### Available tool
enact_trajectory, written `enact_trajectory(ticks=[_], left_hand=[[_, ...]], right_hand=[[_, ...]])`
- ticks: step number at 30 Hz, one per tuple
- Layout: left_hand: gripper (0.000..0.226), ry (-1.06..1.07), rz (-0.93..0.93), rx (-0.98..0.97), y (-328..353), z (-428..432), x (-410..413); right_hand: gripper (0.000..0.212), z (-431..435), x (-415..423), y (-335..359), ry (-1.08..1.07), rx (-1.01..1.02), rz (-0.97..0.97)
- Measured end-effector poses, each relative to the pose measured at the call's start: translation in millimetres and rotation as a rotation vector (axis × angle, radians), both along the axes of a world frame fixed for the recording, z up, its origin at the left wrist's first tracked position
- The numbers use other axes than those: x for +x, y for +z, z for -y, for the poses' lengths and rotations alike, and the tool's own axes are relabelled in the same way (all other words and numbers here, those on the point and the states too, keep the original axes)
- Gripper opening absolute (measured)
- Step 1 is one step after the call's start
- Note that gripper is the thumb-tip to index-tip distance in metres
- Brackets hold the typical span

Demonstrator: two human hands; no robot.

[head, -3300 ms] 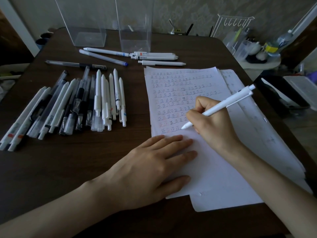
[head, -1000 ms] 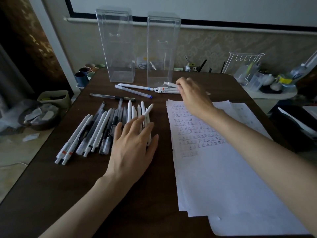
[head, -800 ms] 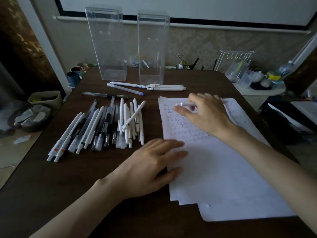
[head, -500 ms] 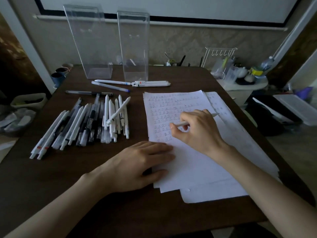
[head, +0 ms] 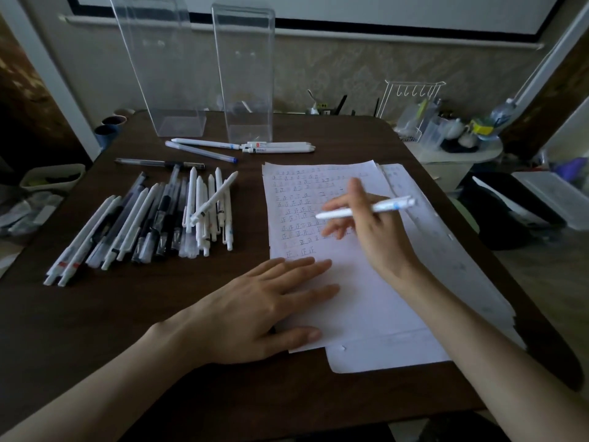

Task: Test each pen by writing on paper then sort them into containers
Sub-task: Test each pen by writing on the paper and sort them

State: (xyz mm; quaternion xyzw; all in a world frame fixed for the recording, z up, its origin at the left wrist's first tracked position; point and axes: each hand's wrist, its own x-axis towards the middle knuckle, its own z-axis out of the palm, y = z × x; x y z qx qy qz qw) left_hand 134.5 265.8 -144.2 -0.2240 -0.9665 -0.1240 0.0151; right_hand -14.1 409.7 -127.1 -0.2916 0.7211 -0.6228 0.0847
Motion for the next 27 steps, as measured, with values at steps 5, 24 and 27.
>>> enact_trajectory(ticks=[5,24,27], left_hand=[[0.059,-0.003,0.017,-0.009,-1,0,-2],[0.058,0.001,-0.011,0.045,-6,3,-3],[0.058,0.005,-0.007,0.046,-5,4,-2]], right_hand=[[0.030,4,-2,-9,0.002,0.066,-0.017],[0.035,4,4,-8,-0.025,0.184,-0.060],[0.035,5,6,-6,-0.030,0.189,-0.044]])
